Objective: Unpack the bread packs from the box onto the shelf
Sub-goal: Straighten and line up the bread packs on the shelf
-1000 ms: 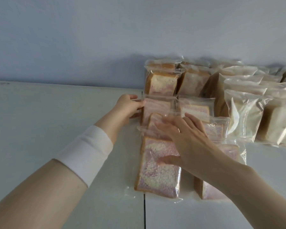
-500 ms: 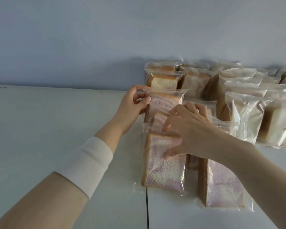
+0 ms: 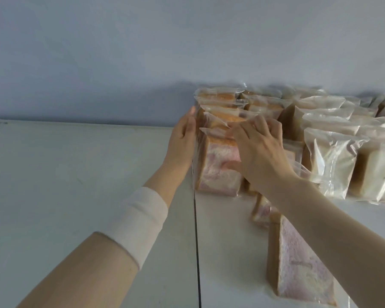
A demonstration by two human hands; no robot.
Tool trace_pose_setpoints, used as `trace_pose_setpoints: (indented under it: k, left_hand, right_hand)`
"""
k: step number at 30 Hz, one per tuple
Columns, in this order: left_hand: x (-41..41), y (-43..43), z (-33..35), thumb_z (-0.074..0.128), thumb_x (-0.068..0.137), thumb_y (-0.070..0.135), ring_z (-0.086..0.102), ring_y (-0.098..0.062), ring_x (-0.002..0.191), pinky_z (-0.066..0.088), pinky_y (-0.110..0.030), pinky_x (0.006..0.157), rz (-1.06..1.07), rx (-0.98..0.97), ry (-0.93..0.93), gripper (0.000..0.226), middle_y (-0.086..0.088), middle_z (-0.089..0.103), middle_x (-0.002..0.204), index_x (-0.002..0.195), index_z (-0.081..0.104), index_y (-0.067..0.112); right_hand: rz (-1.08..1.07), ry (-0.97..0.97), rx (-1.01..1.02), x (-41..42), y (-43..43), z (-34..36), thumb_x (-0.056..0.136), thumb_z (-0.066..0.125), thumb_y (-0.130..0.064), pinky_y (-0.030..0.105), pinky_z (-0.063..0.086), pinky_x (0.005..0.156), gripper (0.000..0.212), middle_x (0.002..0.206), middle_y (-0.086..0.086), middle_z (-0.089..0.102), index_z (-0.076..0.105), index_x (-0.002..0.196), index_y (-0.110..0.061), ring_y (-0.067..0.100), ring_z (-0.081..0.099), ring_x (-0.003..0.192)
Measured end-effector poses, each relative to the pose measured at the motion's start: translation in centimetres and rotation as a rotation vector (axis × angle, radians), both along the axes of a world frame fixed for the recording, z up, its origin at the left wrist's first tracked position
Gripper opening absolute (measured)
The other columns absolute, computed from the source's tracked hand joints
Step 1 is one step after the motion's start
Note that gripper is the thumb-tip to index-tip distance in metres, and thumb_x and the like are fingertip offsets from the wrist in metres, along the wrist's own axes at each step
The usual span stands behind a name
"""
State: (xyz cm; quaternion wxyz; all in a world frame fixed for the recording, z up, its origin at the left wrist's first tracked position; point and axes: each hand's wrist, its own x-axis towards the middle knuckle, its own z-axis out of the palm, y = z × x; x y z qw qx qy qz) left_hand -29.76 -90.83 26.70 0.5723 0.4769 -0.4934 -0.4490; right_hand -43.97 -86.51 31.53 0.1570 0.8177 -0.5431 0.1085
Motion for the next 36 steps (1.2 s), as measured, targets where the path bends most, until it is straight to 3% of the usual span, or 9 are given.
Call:
trace_pose_setpoints:
  k: [3,5,9,14,18,22,29,32,36]
  left_hand:
    - [-1.0,3.4,-1.5,0.036,0.073,0.078,0.021,-0.001,0.137,0.019,-0.01,0.111,-0.055,0.021,-0.081,0.098,0.011,0.021,0.146,0.148,0.015,0.019]
    - [-1.6,5.1,-2.7,0.054,0.059,0.079,0.018,0.0,0.139,0.024,-0.01,0.11,-0.176,0.004,-0.086,0.12,0.01,0.014,0.149,0.148,0.001,0.017]
    - [-2.6,4.8,-3.6,0.076,0.073,0.009,0.024,-0.021,0.141,0.024,-0.034,0.115,-0.111,-0.08,-0.274,0.104,-0.014,0.019,0.15,0.145,0.002,0.002]
    - [-2.6,4.1,-4.2,0.076,0.072,0.005,0.031,-0.026,0.137,0.029,-0.043,0.114,-0.02,-0.138,-0.316,0.097,-0.018,0.027,0.141,0.143,0.01,-0.002]
    - [-3.2,4.4,-4.1,0.075,0.074,0.007,0.027,-0.027,0.138,0.025,-0.043,0.116,0.017,-0.131,-0.345,0.096,-0.016,0.025,0.144,0.144,0.01,-0.001]
    - [-3.1,4.2,-4.4,0.078,0.072,0.013,0.027,-0.032,0.138,0.025,-0.049,0.114,0.071,-0.147,-0.404,0.099,-0.02,0.026,0.145,0.144,0.012,-0.004]
    - [-3.4,4.3,-4.0,0.073,0.061,0.027,0.013,-0.024,0.144,0.014,-0.038,0.119,0.098,-0.094,-0.368,0.116,-0.015,0.01,0.152,0.145,-0.001,-0.002]
    - [-3.6,4.4,-4.1,0.071,0.055,0.045,0.018,-0.021,0.142,0.019,-0.039,0.118,0.086,-0.092,-0.362,0.123,-0.012,0.015,0.149,0.145,-0.001,0.0]
    - [-3.4,4.8,-3.8,0.06,0.059,0.056,0.019,-0.01,0.138,0.02,-0.029,0.116,0.077,-0.095,-0.29,0.119,0.001,0.014,0.146,0.143,-0.005,0.002]
  right_hand:
    - [0.004,0.009,0.031,-0.3,-0.2,-0.5,0.057,0.077,-0.047,0.043,0.031,0.094,0.074,0.116,0.011,0.065,0.059,0.114,-0.004,0.035,0.052,0.114]
    - [0.049,-0.013,0.067,-0.4,-0.2,-0.3,0.062,0.073,-0.046,0.042,0.031,0.101,0.073,0.128,0.01,0.058,0.055,0.121,-0.006,0.033,0.046,0.124]
    - [0.146,-0.123,0.237,-2.2,-0.5,0.8,0.082,0.066,-0.026,0.033,0.004,0.117,0.071,0.157,-0.001,0.017,0.03,0.143,-0.017,0.016,0.009,0.146]
    - [-0.005,-0.422,0.165,-7.7,3.9,3.1,0.083,0.062,-0.031,0.036,0.013,0.116,0.07,0.155,0.003,0.021,0.029,0.144,-0.017,0.022,0.016,0.144]
    - [-0.311,-0.654,0.363,-11.7,12.0,1.5,0.05,0.058,-0.064,0.047,0.034,0.109,0.108,0.151,0.003,0.026,0.018,0.145,-0.032,0.023,0.039,0.128]
    - [-0.462,-0.836,0.579,-12.2,17.1,-3.1,0.032,0.062,-0.082,0.037,0.039,0.103,0.14,0.149,0.001,0.03,0.004,0.148,-0.03,0.013,0.04,0.12]
    - [-0.4,-1.368,0.583,-10.5,15.7,-6.9,0.074,0.075,-0.011,0.024,0.057,0.064,0.051,0.121,-0.003,0.054,0.044,0.114,-0.021,0.001,0.062,0.095]
    - [-0.228,-1.576,0.566,-10.3,13.9,-6.8,0.08,0.06,0.009,0.014,0.048,0.049,0.045,0.107,-0.003,0.057,0.036,0.098,-0.025,-0.006,0.064,0.072]
    - [-0.067,-1.582,0.635,-10.6,11.0,-6.4,0.08,0.06,0.01,0.017,0.051,0.058,0.048,0.103,-0.002,0.058,0.033,0.097,-0.026,0.0,0.062,0.081]
